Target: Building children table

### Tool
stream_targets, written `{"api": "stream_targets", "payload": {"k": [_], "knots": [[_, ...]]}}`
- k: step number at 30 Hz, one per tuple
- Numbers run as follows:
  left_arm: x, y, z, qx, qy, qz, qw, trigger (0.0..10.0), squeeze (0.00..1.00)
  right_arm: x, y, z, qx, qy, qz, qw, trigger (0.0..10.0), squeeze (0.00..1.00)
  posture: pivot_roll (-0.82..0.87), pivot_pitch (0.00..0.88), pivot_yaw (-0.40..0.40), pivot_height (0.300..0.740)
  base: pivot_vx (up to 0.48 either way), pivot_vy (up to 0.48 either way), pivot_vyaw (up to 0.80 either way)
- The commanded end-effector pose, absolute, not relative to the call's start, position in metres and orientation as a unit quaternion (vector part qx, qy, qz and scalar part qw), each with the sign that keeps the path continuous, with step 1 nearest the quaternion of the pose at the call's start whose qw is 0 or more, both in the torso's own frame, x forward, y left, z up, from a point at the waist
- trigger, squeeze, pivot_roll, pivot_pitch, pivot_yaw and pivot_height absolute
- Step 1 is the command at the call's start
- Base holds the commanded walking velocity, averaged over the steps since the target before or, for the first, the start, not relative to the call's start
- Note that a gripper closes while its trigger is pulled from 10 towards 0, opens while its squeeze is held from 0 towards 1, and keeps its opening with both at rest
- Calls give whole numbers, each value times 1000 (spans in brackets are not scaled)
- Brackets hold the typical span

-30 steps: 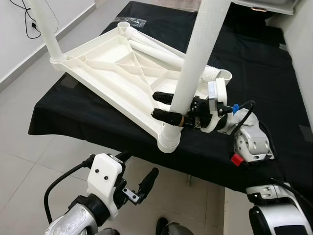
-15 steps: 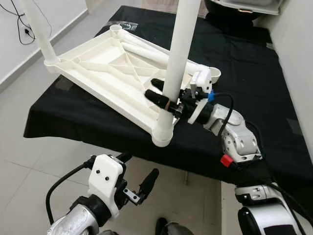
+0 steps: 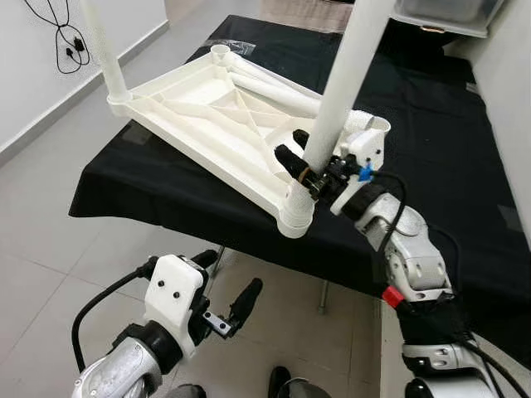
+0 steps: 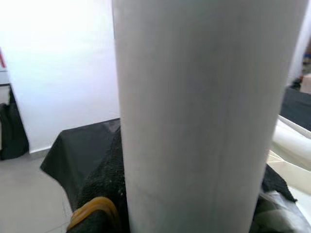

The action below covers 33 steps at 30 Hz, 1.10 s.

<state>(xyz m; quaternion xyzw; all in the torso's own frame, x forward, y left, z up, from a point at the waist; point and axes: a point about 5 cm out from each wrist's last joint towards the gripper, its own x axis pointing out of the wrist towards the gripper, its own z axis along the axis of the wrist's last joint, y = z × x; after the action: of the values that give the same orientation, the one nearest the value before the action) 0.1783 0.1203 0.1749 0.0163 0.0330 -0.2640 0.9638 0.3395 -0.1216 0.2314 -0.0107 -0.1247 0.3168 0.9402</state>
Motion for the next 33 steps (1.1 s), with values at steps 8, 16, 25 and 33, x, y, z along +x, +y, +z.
{"api": "stream_targets", "payload": {"k": [8, 16, 25, 33], "knots": [[181, 122, 171, 23, 38, -265, 963, 10000, 0, 356, -130, 192, -10, -5, 151, 988, 10000, 0, 141, 224, -94, 740, 0, 0, 0], [182, 125, 172, 28, 38, -263, 964, 10000, 0, 354, -138, 188, -4, -26, 85, 996, 10000, 0, 140, 224, -89, 740, 0, 0, 0], [183, 125, 172, 30, 36, -267, 963, 10000, 0, 347, -141, 190, 29, -36, -12, 999, 10000, 0, 139, 217, -86, 740, 0, 0, 0], [184, 125, 172, 31, 33, -266, 963, 10000, 0, 347, -125, 190, 10, -35, -65, 997, 10000, 0, 145, 214, -87, 740, 0, 0, 0]]}}
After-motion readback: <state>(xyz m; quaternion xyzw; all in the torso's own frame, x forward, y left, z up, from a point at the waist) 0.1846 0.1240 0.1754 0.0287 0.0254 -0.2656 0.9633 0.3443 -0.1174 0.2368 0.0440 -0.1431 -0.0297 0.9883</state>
